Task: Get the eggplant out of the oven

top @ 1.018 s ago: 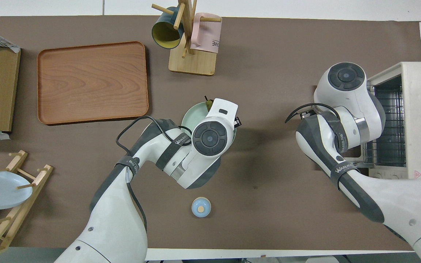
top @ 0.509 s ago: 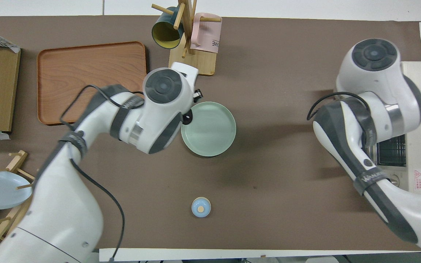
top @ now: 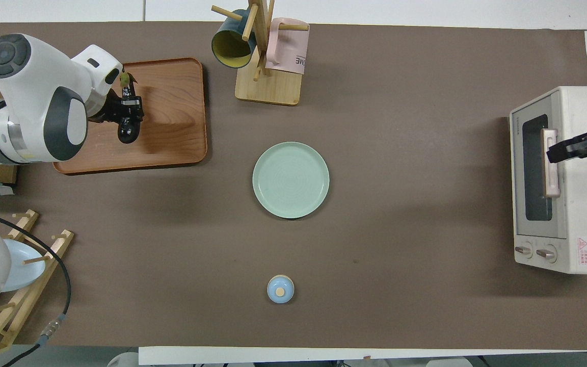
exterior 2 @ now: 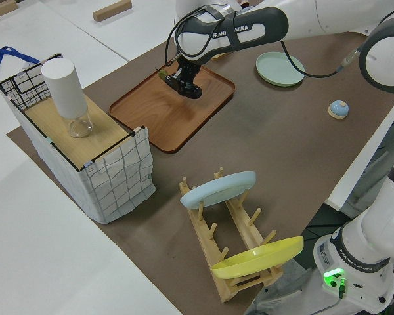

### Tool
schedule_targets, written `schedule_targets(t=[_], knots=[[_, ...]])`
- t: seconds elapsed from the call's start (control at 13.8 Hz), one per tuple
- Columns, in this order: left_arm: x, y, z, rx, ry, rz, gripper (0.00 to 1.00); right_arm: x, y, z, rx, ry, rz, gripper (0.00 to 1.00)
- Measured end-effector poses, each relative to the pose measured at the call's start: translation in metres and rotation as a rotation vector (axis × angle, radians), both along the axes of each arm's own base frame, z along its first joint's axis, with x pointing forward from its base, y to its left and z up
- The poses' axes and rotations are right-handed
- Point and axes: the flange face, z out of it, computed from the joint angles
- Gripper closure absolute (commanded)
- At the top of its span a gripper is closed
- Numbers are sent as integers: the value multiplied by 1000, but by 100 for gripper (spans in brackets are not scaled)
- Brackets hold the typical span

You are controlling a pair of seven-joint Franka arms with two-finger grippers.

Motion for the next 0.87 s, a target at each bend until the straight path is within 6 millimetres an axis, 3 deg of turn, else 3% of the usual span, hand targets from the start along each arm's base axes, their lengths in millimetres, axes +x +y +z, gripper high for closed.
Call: schedule_targets(t=[0.15, 0.22, 0.29, 0.44, 0.51, 0.65, 0.8, 0.87], knots=[[-3, 2, 2, 2, 32, -3, 0, -12, -1, 54, 8, -7, -36, 0], [-5, 10, 17, 2, 52, 7, 0, -13, -7, 70, 5, -3, -50, 0], [-9, 24, 43, -2, 66, 25, 0, -10, -15, 77, -6, 0, -64, 0], [-27, 63, 133, -29, 79, 63, 0, 1, -26, 73, -26, 23, -80, 0], [-45, 80, 181, -40, 80, 68, 0, 6, -26, 68, -28, 36, -77, 0], [-87, 99, 253, 1, 89, 50, 0, 11, -21, 61, -28, 48, -68, 0], [-119, 103, 293, 22, 84, 28, 0, 12, -13, 62, -32, 46, -56, 0], [-127, 101, 304, 22, 73, 20, 0, 12, -8, 64, -38, 43, -51, 0]])
